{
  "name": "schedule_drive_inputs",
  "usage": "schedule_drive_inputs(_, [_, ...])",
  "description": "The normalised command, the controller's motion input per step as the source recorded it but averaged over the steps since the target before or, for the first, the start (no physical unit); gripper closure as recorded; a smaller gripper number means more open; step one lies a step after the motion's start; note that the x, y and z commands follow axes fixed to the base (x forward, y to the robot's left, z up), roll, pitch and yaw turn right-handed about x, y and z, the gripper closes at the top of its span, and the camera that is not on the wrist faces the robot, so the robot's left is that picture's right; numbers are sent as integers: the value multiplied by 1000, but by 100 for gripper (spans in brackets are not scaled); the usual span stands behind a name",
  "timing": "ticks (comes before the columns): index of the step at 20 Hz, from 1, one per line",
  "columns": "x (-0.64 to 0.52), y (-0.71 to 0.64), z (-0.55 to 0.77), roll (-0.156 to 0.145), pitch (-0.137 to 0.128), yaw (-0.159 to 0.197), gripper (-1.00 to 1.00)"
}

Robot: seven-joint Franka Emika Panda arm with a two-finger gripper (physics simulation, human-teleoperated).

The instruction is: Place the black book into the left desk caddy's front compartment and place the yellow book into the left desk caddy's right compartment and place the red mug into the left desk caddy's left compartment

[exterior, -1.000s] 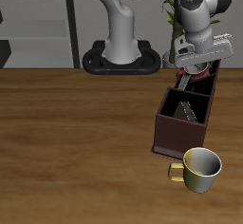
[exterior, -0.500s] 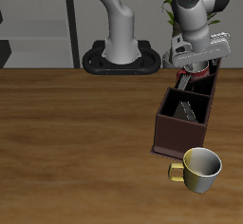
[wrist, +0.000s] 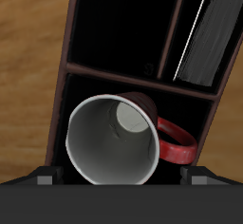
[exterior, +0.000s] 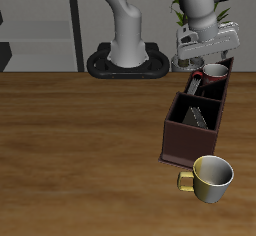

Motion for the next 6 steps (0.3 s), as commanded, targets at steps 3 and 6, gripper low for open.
schedule_drive_inputs(3, [-77, -311, 90, -39, -25, 0, -100])
schedule_drive_inputs(6, [-11, -627, 7, -80, -13, -18, -100])
